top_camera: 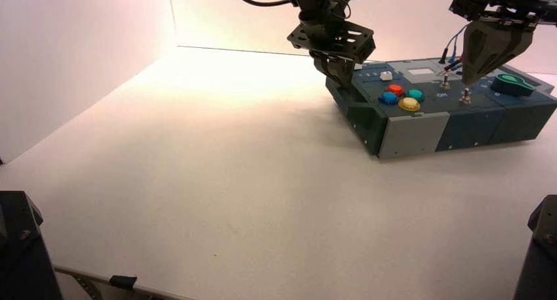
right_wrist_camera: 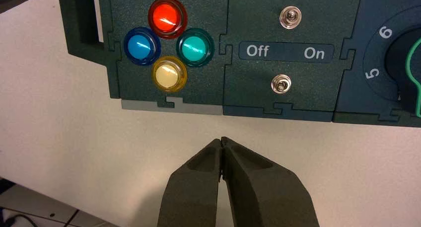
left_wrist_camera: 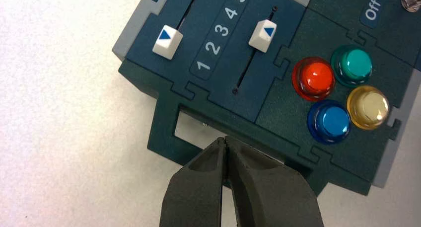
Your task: Flip the bottom switch on with the right gripper.
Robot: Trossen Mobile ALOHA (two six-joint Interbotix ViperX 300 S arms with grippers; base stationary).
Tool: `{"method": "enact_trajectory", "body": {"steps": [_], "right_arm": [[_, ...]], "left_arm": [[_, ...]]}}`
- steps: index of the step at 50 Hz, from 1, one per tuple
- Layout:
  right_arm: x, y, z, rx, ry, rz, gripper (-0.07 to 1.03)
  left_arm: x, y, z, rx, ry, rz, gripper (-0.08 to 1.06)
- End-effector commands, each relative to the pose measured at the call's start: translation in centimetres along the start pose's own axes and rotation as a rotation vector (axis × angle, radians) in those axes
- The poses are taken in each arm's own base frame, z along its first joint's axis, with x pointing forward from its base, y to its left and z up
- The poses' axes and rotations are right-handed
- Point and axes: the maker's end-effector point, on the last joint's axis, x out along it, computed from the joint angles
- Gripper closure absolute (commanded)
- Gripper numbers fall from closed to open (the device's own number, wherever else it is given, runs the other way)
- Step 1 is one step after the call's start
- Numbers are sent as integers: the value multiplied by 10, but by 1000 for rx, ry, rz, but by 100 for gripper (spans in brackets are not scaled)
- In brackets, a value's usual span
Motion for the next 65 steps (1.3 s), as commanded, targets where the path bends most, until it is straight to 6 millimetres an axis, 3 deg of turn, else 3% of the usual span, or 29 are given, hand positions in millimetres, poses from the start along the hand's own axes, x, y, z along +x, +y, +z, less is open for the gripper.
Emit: {"method": "enact_trajectory", "body": {"steps": [1,21,33,53,65], "right_arm": [[-11,-2,10,-3,-45,-10,98],[-10,-9,10,21,-42,-16,98],[2,-11,9,29,-4,-10,98],[5,-18,23,21,-18,-30,98],[16,-22,24,28,18,-30,98]], "left_arm": [[-3,7,7,-10,-9,4,101],[-2,7,10,-10,-7,-1,101],[-3,7,11,-9,-10,-1,101],[-4,6,9,-4,-7,-2,101],[-4,6,12,-1,-14,-1,101]]}}
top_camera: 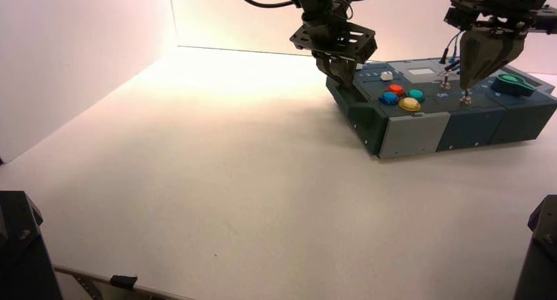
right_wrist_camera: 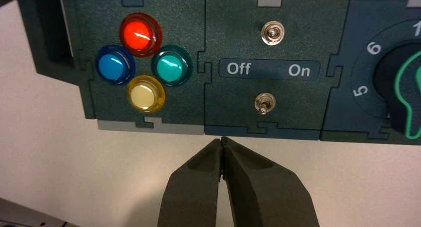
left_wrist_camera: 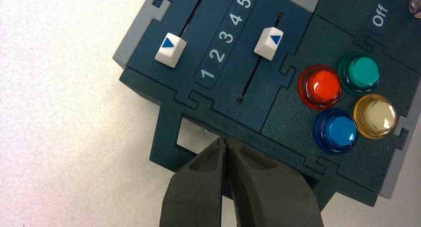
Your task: Flip the bottom switch on with the right gripper.
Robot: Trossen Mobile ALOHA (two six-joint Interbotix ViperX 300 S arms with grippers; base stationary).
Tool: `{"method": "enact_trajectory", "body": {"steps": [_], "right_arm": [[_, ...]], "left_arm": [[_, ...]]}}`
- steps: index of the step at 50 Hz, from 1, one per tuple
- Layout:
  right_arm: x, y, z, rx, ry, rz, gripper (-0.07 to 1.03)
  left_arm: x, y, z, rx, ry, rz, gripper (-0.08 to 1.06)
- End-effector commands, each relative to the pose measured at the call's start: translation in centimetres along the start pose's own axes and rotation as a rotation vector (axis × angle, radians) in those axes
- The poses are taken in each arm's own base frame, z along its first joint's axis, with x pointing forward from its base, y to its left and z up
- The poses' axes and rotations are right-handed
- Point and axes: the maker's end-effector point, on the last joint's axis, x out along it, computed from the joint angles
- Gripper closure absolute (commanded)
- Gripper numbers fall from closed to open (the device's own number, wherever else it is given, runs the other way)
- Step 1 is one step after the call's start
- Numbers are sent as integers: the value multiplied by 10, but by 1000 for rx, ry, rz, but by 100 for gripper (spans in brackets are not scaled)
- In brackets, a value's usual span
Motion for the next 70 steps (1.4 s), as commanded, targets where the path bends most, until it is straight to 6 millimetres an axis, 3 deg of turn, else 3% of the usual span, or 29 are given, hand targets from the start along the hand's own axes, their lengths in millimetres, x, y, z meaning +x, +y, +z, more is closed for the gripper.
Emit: {"method": "enact_trajectory", "body": {"steps": [1,36,70], "right_arm": [[-4,-6,11,12,-21,-8,98],[6,-20,24,13,-3,-56,98],[1,-40,22,42,9,-167,98]], "left_arm": [[-9,4,8,4,-23,7,101],[-6,5,5,6,-15,7,101],[-3,5,3,7,-9,7,101]]}}
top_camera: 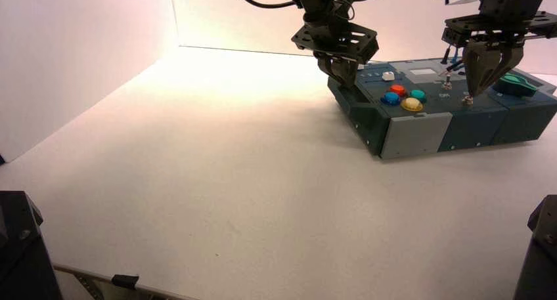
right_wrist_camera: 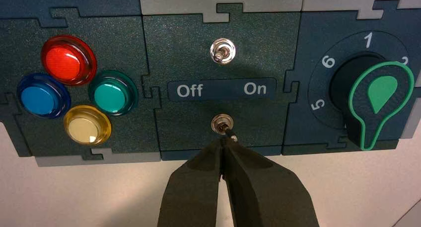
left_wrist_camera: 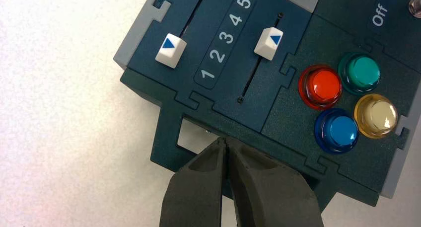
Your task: Flip the bottom switch on with the right gripper.
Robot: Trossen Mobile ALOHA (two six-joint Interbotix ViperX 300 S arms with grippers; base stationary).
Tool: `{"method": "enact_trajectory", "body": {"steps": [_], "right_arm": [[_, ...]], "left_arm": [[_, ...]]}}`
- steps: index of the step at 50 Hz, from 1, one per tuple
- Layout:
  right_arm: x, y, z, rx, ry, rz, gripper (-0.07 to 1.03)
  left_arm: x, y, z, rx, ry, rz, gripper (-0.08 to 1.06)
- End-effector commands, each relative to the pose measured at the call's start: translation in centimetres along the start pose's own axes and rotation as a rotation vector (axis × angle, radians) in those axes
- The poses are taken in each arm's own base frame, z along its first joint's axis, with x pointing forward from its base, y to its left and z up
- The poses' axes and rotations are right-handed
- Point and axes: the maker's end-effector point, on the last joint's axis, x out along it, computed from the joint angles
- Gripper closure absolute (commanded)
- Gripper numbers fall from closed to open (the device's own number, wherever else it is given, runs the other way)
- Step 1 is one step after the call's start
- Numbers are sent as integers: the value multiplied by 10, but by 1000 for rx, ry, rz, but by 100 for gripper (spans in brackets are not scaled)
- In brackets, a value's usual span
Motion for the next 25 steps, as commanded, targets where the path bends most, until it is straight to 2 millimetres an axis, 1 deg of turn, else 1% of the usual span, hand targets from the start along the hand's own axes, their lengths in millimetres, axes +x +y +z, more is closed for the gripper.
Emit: {"method": "enact_trajectory", "body": {"steps": [1,9,15,17,25], "right_arm": [[-11,-10,9,11,-41,-23,98],[-15,-9,9,12,-52,-23,98],[-21,-9,11,19,-73,-22,98],[-28,-9,12,22,-97,-20,98],[-33,-8,13,25,-116,-17,98]], "left_arm": [[-4,4,2,2,-4,4,101],[-4,4,2,1,-5,4,101],[-5,4,1,1,-2,4,101],[-5,5,2,1,-1,3,101],[-6,6,3,0,-5,4,101]]}}
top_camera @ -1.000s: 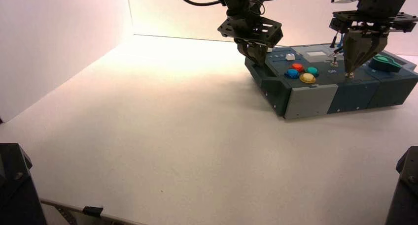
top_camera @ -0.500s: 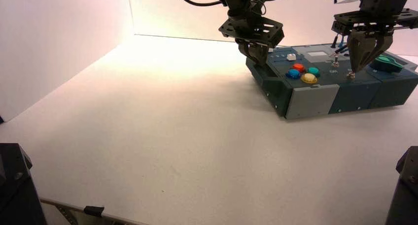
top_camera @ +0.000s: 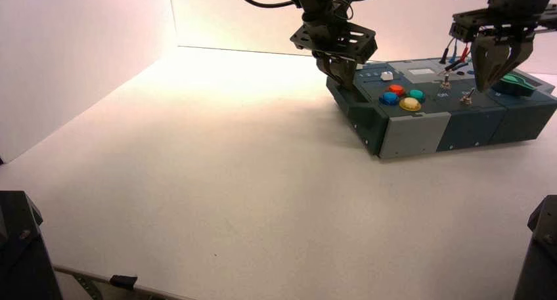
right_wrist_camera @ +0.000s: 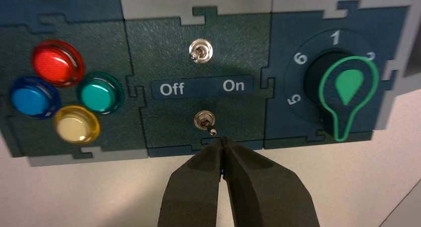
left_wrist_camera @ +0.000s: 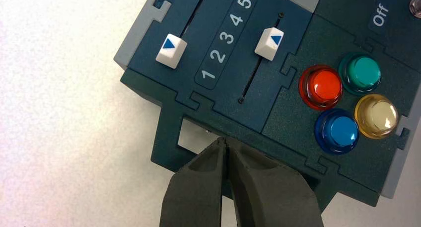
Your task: Flip the bottom switch on with the right gripper.
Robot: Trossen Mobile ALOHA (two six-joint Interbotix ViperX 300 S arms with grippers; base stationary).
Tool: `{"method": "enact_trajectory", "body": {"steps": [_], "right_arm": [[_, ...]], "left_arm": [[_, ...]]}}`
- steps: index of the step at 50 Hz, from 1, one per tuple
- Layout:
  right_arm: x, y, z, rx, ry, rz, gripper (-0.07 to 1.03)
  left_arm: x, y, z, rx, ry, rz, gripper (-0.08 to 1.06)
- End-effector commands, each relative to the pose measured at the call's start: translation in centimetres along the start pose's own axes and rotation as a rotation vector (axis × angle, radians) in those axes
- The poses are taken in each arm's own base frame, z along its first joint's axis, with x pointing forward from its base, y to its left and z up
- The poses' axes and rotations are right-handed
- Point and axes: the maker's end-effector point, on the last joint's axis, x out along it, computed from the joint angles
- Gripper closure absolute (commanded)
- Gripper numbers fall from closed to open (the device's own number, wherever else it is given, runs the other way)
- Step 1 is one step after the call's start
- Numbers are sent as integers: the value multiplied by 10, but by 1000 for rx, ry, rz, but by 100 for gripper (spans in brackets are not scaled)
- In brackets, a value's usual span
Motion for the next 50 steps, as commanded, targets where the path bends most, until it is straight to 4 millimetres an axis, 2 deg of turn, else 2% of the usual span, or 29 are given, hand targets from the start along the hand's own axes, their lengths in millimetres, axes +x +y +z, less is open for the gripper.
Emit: {"method": "enact_trajectory", "body": {"steps": [1,14,29,50], "right_arm": [[-16,-2,11,6,-63,-5,98],[-19,-2,11,8,-70,-5,98],[-31,-1,12,6,-112,-9,98],[-36,0,14,7,-126,-7,98]], "left_arm": [[-7,6,5,1,-12,6,101],[-7,8,4,-3,-10,7,101],[-9,10,8,-5,-18,10,101],[-19,30,24,-25,-57,32,101]]}}
